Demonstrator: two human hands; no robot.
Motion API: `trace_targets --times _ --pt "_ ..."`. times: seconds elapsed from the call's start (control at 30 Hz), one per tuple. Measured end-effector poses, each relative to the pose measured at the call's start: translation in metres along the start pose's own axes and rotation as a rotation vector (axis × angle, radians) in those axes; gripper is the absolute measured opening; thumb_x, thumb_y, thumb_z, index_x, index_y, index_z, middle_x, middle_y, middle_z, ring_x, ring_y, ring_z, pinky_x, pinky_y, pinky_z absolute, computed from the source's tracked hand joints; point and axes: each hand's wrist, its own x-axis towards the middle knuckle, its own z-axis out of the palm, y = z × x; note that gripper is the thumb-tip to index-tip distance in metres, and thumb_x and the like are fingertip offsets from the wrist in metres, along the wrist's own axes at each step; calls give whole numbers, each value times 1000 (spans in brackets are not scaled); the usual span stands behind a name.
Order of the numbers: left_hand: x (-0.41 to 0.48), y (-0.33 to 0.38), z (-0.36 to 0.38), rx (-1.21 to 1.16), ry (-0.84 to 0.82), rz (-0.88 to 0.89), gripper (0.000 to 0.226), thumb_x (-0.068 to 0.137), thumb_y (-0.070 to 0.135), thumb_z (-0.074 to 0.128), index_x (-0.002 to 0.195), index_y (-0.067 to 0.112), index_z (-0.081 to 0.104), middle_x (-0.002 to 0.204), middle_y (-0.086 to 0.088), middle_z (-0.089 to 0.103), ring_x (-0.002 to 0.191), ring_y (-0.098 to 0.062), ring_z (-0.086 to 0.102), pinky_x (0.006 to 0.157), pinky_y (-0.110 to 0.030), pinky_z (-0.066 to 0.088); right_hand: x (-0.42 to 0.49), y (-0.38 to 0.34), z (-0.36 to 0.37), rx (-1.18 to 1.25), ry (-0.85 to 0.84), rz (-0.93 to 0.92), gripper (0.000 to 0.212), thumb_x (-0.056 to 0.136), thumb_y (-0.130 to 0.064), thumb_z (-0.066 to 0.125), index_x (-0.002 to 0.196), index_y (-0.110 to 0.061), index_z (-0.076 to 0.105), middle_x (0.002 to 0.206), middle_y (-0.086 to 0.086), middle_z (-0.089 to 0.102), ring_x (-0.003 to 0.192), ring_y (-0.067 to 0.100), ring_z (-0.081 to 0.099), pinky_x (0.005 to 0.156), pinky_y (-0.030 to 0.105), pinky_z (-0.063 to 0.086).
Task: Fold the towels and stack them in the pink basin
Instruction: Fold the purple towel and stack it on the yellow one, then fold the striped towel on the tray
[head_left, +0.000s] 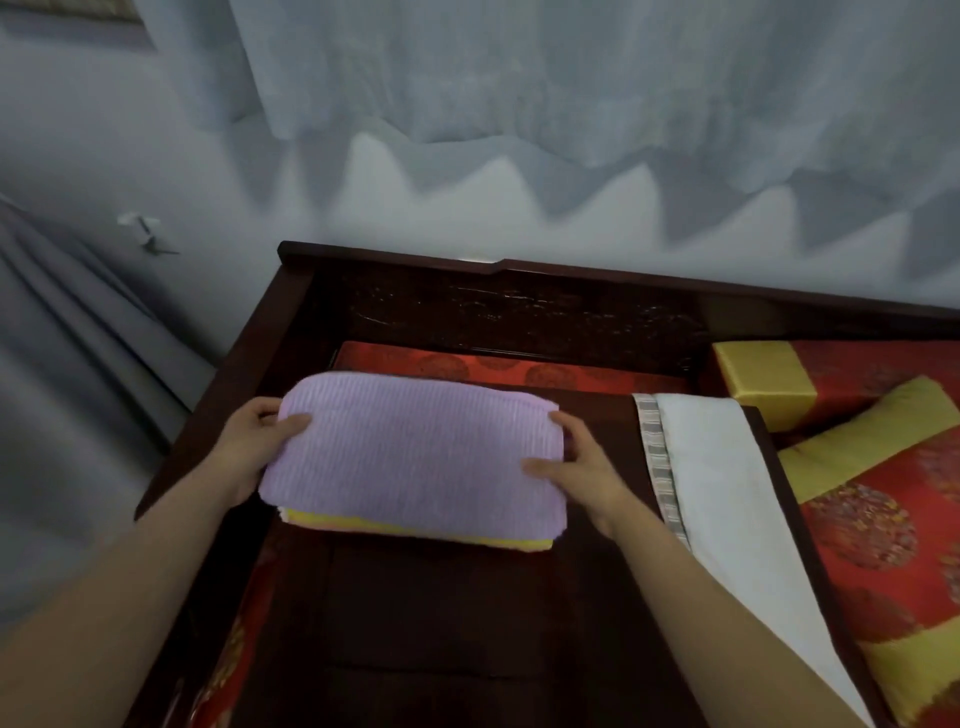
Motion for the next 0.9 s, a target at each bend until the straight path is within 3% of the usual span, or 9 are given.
trace_targets --times 0.13,0.2,0.3,0.4,0.57,0.63,0.73,0.8,0.9 --pt "1 -22 1 67 100 -137 70 74 44 76 126 5 51 120 -9 57 111 -36 57 85 -46 51 21 23 15 -203 118 9 82 73 -20 76 140 -32 31 125 -1 36 114 20 39 90 42 45" --pt "-6 -24 9 18 25 -212 66 79 46 70 132 13 49 122 -8 57 103 -31 59 75 -43 54 24 25 13 -232 128 -15 80 74 -20 75 140 -31 32 121 -3 34 111 17 37 88 39 42" --pt "-14 -20 26 47 -34 -159 51 87 41 62 130 15 51 115 -9 59 90 -23 60 65 -35 51 29 28 -1 -249 170 -20 78 74 -18 76 140 -30 36 121 -2 37 115 21 41 87 37 42" --pt "-20 -15 43 47 -53 -149 47 88 41 61 128 19 52 114 -7 60 97 -27 60 77 -43 53 31 28 -18 -280 212 -24 77 75 -17 74 140 -29 36 129 3 39 112 19 41 85 35 39" --pt "-25 -4 48 110 -33 -211 52 88 37 61 132 13 48 122 -11 56 106 -32 55 82 -47 49 27 23 -48 -317 128 -36 76 76 -25 76 140 -27 35 129 2 42 115 20 45 89 36 44" --pt "-27 5 44 235 159 -100 53 90 32 60 135 10 45 132 -15 53 116 -35 52 92 -47 44 19 22 -78 -256 271 -49 63 79 -23 75 134 -22 44 121 2 49 109 21 52 84 32 44" --pt "-51 35 63 237 445 292 38 92 20 56 129 12 50 126 -7 58 112 -25 55 93 -39 43 1 41 -137 -354 501 30 38 80 -18 71 116 -15 59 109 6 60 100 25 60 80 33 46" --pt "-80 57 107 166 357 487 28 93 14 54 121 15 54 113 3 59 102 -14 55 86 -32 44 -15 66 -170 -450 503 153 36 79 -18 73 112 -10 61 105 8 60 100 28 60 81 33 47" --pt "-114 69 195 117 24 512 16 91 14 57 102 23 62 98 6 65 90 -10 60 75 -26 48 -29 103 -185 -515 444 257 40 77 -22 75 111 -6 62 107 11 60 96 23 59 77 27 43"
